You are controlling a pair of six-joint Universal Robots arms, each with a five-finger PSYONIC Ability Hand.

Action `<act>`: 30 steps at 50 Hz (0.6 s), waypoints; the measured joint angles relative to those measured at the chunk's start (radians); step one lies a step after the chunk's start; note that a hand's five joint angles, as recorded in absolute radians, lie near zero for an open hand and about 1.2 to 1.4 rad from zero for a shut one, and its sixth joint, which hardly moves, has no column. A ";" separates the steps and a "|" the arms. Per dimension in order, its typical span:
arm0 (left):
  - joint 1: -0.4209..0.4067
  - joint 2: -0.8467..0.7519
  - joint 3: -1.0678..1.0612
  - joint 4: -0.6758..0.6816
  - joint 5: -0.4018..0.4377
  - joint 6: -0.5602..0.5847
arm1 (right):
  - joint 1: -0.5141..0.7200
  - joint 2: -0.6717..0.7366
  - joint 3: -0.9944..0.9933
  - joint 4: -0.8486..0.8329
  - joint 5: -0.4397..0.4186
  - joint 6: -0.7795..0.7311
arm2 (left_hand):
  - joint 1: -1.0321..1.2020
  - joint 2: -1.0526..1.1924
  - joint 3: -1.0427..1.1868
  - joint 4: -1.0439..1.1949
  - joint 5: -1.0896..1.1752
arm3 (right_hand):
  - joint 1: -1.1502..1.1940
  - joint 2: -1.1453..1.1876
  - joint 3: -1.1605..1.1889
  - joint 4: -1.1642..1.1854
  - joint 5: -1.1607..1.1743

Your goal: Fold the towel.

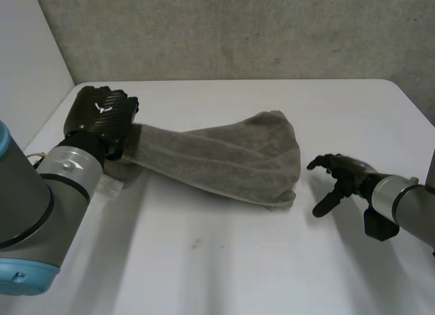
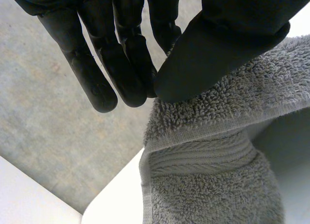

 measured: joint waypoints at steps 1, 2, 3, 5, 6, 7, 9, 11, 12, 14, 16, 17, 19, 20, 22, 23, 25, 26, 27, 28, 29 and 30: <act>-0.001 0.004 0.001 0.000 0.000 -0.002 | 0.001 0.001 0.009 -0.009 -0.001 -0.010 | 0.000 0.000 0.000 0.000 0.000 | 0.013 0.013 0.011 0.012 0.009; -0.004 0.011 0.002 0.000 0.000 -0.005 | 0.002 0.003 0.016 -0.017 -0.002 -0.017 | 0.000 0.000 0.000 0.000 0.000 | 0.022 0.027 0.018 0.019 0.014; -0.006 0.014 0.003 0.000 0.000 -0.007 | 0.003 0.006 0.026 -0.029 -0.004 -0.031 | 0.000 0.000 0.000 0.000 0.000 | 0.035 0.039 0.026 0.028 0.020; -0.012 0.023 0.007 0.000 0.000 -0.013 | 0.007 0.016 0.036 -0.048 -0.006 -0.052 | 0.000 0.000 0.000 0.000 0.000 | 0.036 0.040 0.027 0.029 0.022; -0.015 0.028 0.011 0.000 0.000 -0.017 | 0.009 0.023 0.038 -0.059 -0.008 -0.061 | 0.000 0.000 0.000 0.000 0.000 | 0.036 0.040 0.027 0.029 0.023; -0.018 0.030 0.013 0.000 0.000 -0.019 | 0.013 0.031 0.039 -0.070 -0.011 -0.069 | 0.000 0.000 0.000 0.000 0.000 | 0.036 0.040 0.027 0.029 0.023; -0.027 0.037 0.021 0.000 0.000 -0.026 | 0.029 0.051 0.034 -0.094 -0.018 -0.080 | 0.000 0.000 0.000 0.000 0.000 | 0.036 0.040 0.027 0.029 0.023; -0.034 0.040 0.028 0.000 0.000 -0.029 | 0.046 0.068 0.024 -0.112 -0.024 -0.083 | 0.000 0.000 0.000 0.000 0.000 | 0.036 0.040 0.027 0.029 0.023; -0.039 0.041 0.034 0.001 0.000 -0.030 | 0.060 0.080 0.014 -0.122 -0.026 -0.083 | 0.000 0.000 0.000 0.000 0.000 | 0.036 0.040 0.027 0.029 0.023; -0.047 0.043 0.043 0.001 -0.001 -0.032 | 0.084 0.102 -0.005 -0.136 -0.028 -0.082 | 0.000 0.000 0.000 0.000 0.000 | 0.036 0.040 0.027 0.029 0.023; -0.051 0.043 0.050 0.001 -0.002 -0.032 | 0.106 0.122 -0.028 -0.145 -0.029 -0.078 | 0.000 0.000 0.000 0.000 0.000 | 0.036 0.040 0.027 0.029 0.023; -0.053 0.043 0.054 0.001 -0.002 -0.032 | 0.114 0.131 -0.037 -0.147 -0.028 -0.075 | 0.000 0.000 0.000 0.000 0.000 | 0.036 0.040 0.027 0.029 0.023; -0.056 0.043 0.062 0.001 -0.002 -0.032 | 0.136 0.151 -0.063 -0.151 -0.027 -0.069 | 0.000 0.000 0.000 0.000 0.000 | 0.036 0.040 0.027 0.029 0.023; -0.057 0.043 0.070 0.001 -0.003 -0.032 | 0.156 0.173 -0.091 -0.154 -0.026 -0.058 | 0.000 0.000 0.000 0.000 0.000 | 0.036 0.040 0.027 0.029 0.023; -0.058 0.043 0.077 0.000 -0.003 -0.032 | 0.175 0.193 -0.120 -0.154 -0.024 -0.046 | 0.000 0.000 0.000 0.000 0.000 | 0.036 0.040 0.027 0.029 0.023; -0.058 0.043 0.079 0.000 -0.003 -0.032 | 0.180 0.200 -0.130 -0.155 -0.024 -0.041 | 0.000 0.000 0.000 0.000 0.000 | 0.036 0.040 0.027 0.029 0.023; -0.057 0.043 0.088 0.000 -0.004 -0.031 | 0.200 0.226 -0.165 -0.154 -0.022 -0.021 | 0.000 0.000 0.000 0.000 0.000 | 0.036 0.040 0.027 0.029 0.023; -0.056 0.042 0.092 0.000 -0.004 -0.031 | 0.211 0.242 -0.187 -0.155 -0.022 -0.007 | 0.000 0.000 0.000 0.000 0.000 | 0.036 0.040 0.027 0.029 0.026; -0.055 0.042 0.093 0.000 -0.004 -0.031 | 0.217 0.250 -0.198 -0.155 -0.021 0.000 | 0.000 0.000 0.000 0.000 0.000 | 0.036 0.040 0.027 0.029 0.028; -0.053 0.042 0.096 0.000 -0.004 -0.031 | 0.225 0.260 -0.212 -0.155 -0.021 0.010 | 0.000 0.000 0.000 0.000 0.000 | 0.036 0.040 0.027 0.029 0.028; -0.051 0.042 0.098 0.001 -0.005 -0.031 | 0.234 0.272 -0.229 -0.157 -0.020 0.021 | 0.000 0.000 0.000 0.000 0.000 | 0.048 0.053 0.036 0.039 0.038; -0.050 0.041 0.099 0.001 -0.005 -0.031 | 0.237 0.276 -0.235 -0.157 -0.020 0.026 | 0.000 0.000 0.000 0.000 0.000 | 0.081 0.086 0.069 0.070 0.064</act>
